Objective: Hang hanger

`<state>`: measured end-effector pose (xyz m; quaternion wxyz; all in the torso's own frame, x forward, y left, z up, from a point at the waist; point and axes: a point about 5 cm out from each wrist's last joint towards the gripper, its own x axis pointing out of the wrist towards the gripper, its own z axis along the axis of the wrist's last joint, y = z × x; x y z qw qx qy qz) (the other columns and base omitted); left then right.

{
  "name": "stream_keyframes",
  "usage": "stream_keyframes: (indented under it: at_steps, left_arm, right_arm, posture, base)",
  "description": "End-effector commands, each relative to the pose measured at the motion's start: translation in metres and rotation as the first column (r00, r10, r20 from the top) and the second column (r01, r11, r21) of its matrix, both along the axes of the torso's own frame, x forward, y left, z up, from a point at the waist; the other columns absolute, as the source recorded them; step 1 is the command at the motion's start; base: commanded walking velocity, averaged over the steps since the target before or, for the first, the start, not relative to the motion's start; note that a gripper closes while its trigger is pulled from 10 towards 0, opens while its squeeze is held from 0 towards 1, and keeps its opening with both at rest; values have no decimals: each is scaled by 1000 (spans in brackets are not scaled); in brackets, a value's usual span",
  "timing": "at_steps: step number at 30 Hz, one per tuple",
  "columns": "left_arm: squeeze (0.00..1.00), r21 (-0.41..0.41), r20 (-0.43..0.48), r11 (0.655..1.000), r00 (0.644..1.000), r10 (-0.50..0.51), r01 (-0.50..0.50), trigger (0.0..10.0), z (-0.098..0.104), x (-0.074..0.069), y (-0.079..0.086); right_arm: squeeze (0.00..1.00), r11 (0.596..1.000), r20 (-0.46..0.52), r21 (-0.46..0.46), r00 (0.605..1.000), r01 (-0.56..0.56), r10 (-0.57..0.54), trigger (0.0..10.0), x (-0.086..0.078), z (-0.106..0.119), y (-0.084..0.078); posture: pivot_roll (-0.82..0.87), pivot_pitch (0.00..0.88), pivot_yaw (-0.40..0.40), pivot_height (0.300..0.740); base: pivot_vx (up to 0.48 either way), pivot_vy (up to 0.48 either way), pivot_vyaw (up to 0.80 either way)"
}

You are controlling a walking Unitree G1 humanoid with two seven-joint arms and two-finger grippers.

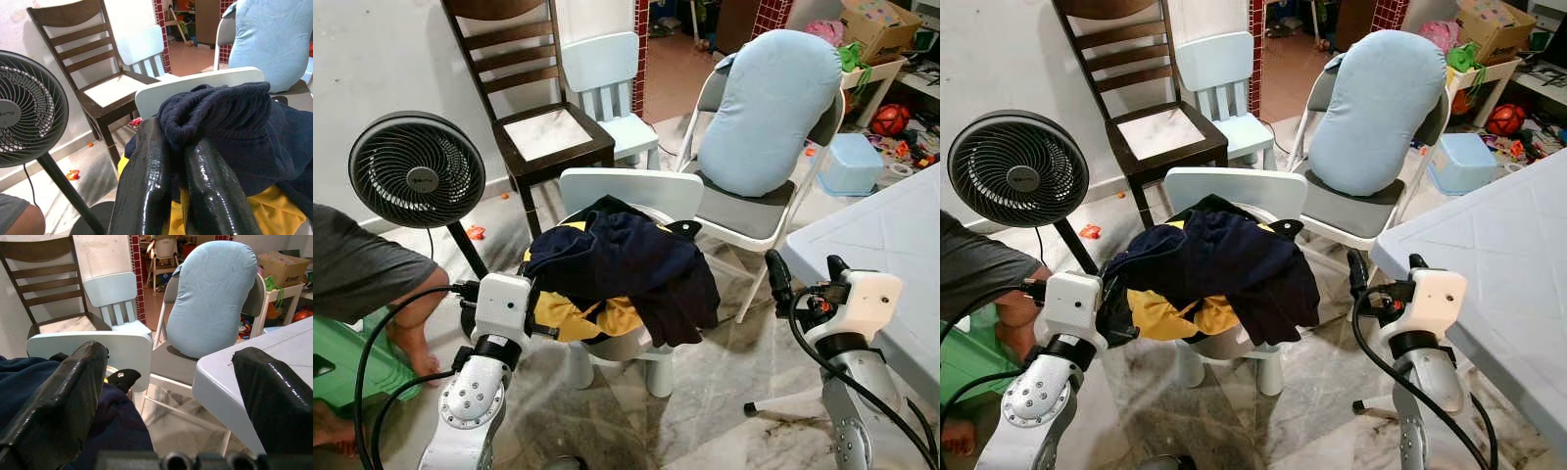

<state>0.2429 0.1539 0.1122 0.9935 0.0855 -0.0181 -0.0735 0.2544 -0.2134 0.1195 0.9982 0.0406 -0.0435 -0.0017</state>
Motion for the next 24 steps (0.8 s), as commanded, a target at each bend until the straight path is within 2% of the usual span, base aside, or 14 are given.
stream_keyframes:
  at_steps: [1, 24]
  left_arm:
    - [0, 9, 4, 1000, 1000, -14, 14, 10000, 0, 1, -1]
    - [0, 4, -8, 999, 999, -40, 40, 10000, -2, 2, -5]
  right_arm:
    - [0, 1000, -3, 10, 1000, -11, 11, 10000, 1, 1, 1]
    - [0, 1000, -17, 27, 1000, -12, 13, 10000, 2, -3, 3]
  posture:
    - [34, 74, 9, 740]
    - [33, 83, 10, 740]
  base:
    - [0, 0, 0]
    - [-298, 0, 0]
